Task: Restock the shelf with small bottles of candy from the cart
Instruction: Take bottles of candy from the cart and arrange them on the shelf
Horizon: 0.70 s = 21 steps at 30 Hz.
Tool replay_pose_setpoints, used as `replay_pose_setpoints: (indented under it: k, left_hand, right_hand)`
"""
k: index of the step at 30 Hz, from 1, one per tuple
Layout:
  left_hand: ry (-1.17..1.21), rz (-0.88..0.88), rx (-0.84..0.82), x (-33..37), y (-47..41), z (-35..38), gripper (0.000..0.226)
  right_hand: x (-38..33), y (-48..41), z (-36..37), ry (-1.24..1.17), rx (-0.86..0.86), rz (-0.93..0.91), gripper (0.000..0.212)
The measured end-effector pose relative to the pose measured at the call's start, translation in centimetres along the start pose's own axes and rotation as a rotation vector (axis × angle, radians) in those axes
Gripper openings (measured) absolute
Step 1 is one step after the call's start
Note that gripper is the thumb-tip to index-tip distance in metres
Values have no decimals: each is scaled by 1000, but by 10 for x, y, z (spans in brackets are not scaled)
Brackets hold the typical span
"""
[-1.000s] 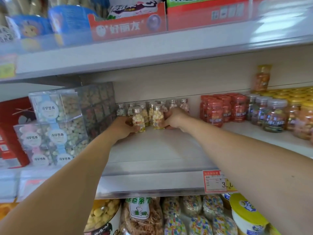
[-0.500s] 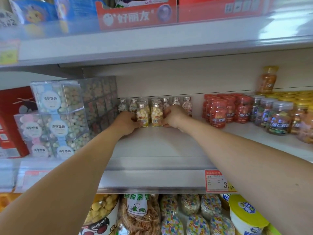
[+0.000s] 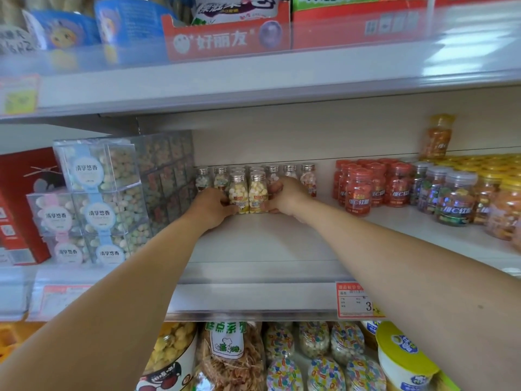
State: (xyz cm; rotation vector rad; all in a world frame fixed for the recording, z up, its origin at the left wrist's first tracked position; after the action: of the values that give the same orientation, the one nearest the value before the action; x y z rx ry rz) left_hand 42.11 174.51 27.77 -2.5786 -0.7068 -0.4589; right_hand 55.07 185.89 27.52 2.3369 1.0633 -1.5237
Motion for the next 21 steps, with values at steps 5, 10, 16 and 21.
replay_pose_setpoints:
  k: [5,10,16,21]
  left_hand:
    - [-72,-146,-44,7,19,-14,39]
    - [118,29,264,62,100,-35,13]
    - [394,196,318,127,242,13,48]
    - [375,274,-39,159,312,121,52]
  right_hand:
    - [-5,30,-16,-38,-79,77,39]
    - [-33,99,-54,93,-61,-135,13]
    - [-19,224,-105,49,-20,-274,26]
    - [93,313,-114,157,-164,-14,24]
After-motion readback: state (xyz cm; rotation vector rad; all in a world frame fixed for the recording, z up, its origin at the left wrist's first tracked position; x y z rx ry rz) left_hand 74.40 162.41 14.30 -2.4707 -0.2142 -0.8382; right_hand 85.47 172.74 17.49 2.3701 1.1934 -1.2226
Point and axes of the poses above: each hand's wrist, its own y-axis away from the middle knuckle, its own z-axis out of the palm, x = y × z, the point moved 7 cm from there along -y, towards the middle knuckle, and after that the axes turned 3 degrees about -y, right-handed, at the moved point
